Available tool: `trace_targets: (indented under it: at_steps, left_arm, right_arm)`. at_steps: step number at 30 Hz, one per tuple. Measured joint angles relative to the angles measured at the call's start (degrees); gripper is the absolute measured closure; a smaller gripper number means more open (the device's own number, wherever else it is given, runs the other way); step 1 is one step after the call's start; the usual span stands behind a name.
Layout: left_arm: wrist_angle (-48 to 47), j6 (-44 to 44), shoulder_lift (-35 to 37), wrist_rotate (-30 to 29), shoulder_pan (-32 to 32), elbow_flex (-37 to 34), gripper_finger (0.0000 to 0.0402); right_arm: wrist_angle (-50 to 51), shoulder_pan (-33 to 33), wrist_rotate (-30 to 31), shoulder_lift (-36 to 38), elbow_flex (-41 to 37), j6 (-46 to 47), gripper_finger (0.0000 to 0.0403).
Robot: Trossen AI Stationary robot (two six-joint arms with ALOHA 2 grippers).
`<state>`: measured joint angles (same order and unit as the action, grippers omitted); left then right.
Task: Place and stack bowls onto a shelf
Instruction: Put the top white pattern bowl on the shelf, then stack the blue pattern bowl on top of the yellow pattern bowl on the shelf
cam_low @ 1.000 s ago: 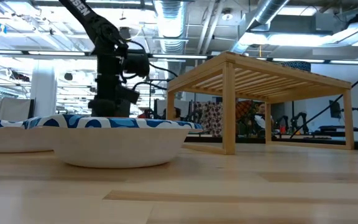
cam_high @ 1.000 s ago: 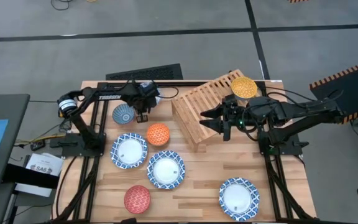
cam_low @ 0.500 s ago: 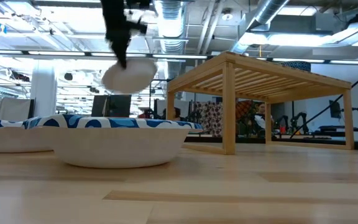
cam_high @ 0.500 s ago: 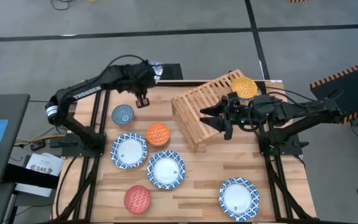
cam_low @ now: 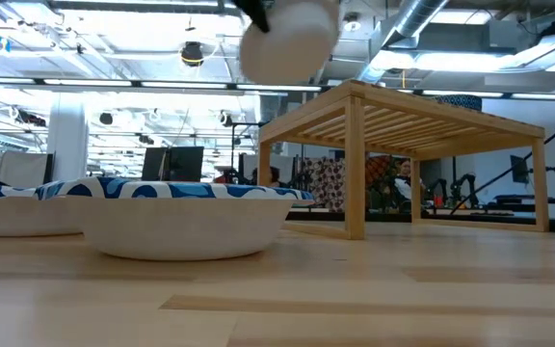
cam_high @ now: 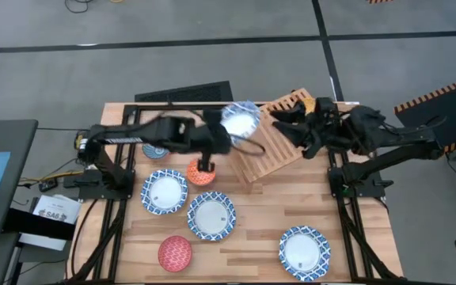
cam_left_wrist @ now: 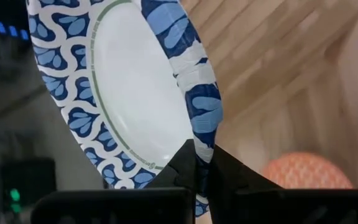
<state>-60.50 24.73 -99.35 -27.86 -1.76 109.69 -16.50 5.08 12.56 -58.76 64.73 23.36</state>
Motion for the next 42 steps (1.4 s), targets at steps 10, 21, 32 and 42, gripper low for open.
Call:
trace_targets:
  at_steps: [10, 21, 32, 42]
  left_arm:
    - [8.72, 10.03, -10.17, -3.26, -1.73, 0.02, 0.0401]
    - [11.29, 13.81, -14.99, -3.84, 0.16, 0.04, 0.039]
    - [12.05, 14.85, -15.1, -2.7, 1.41, 0.02, 0.034]
    - [12.1, 15.1, -15.1, -5.24, 0.21, 0.48, 0.0246]
  right_arm:
    - [-0.82, 0.02, 0.0, 2.97, 0.0, -1.43, 0.0154]
    - [-0.46, 0.17, -0.04, 2.47, -0.11, -1.41, 0.0154]
    - [-0.24, 0.19, -0.24, 2.19, -0.11, -1.37, 0.0154]
    - [0.2, 0.18, -0.26, 2.2, -0.11, -1.37, 0.0154]
